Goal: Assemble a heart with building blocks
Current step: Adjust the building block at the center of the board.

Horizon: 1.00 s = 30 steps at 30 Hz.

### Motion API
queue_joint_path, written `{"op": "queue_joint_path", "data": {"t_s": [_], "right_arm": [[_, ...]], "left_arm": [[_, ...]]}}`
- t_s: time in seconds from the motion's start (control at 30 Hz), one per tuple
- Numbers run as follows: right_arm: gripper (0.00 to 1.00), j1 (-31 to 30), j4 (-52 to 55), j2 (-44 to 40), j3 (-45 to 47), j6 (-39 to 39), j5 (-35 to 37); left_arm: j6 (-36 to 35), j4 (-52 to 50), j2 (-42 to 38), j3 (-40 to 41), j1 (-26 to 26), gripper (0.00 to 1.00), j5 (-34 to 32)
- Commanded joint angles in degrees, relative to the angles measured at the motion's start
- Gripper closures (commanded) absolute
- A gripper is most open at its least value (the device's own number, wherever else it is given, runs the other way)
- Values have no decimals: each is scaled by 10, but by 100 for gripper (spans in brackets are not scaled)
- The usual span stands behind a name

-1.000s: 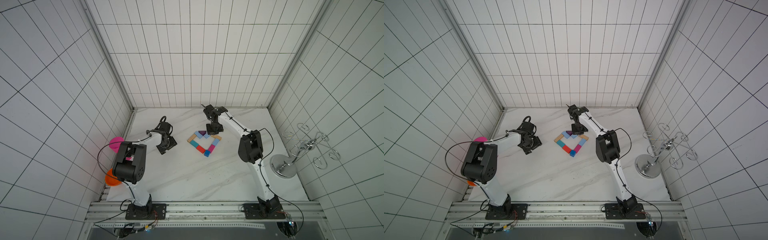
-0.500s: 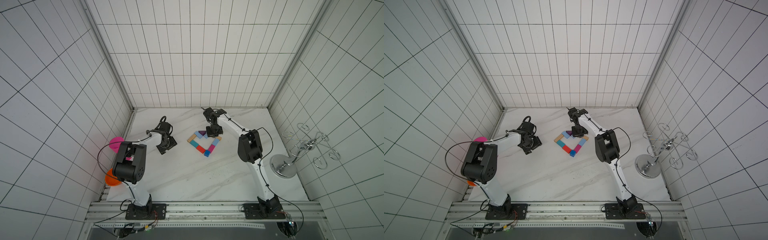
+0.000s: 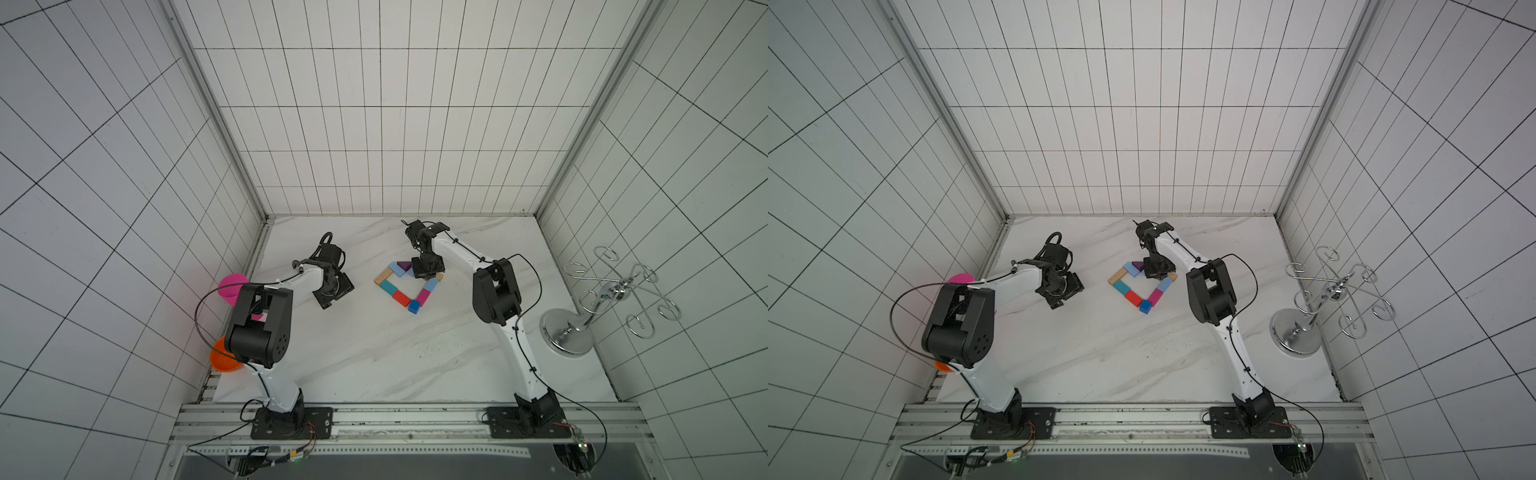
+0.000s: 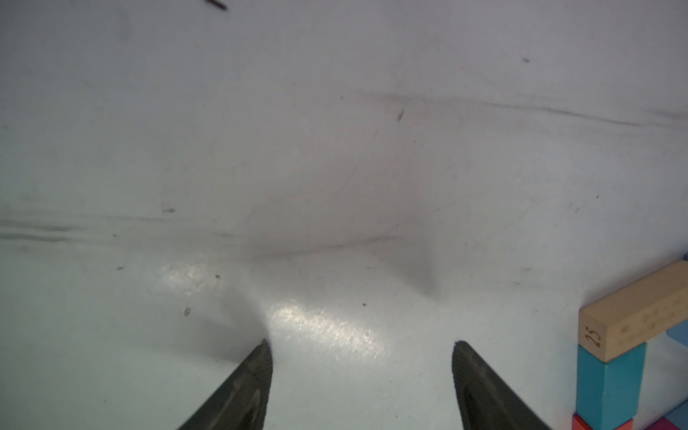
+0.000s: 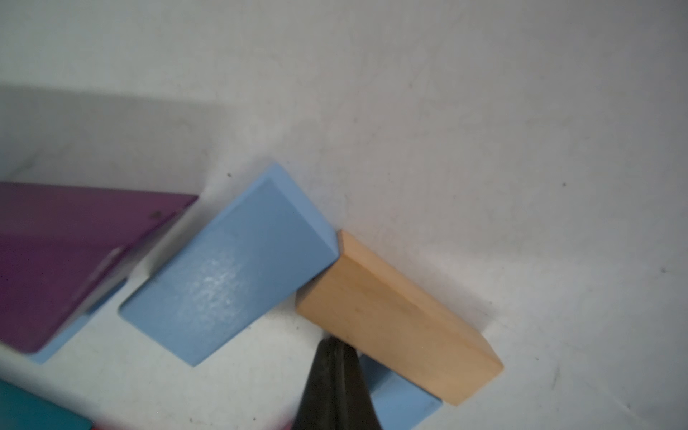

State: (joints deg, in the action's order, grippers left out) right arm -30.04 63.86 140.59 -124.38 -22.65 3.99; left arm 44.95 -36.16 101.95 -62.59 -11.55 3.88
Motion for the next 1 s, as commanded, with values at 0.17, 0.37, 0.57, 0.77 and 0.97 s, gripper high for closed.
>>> {"op": "queue_joint_path", "data": {"t_s": [0.17,0.37,0.57,0.77,0.97], "right_arm": [[100,-3,4,2,23,-5,5],[100,-2,3,0,27,-7,7],[100,-2,2,-4,30,-8,8],[100,-3,2,-4,30,-9,9],[100,-3,1,-7,34,-12,13]], "left_arm": [[-5,6,6,11,3,24,-6],[-6,6,7,11,3,24,-4],[-6,6,9,10,3,24,-4],[-7,6,7,12,3,24,-6],[-7,6,5,13,3,24,-6]]}}
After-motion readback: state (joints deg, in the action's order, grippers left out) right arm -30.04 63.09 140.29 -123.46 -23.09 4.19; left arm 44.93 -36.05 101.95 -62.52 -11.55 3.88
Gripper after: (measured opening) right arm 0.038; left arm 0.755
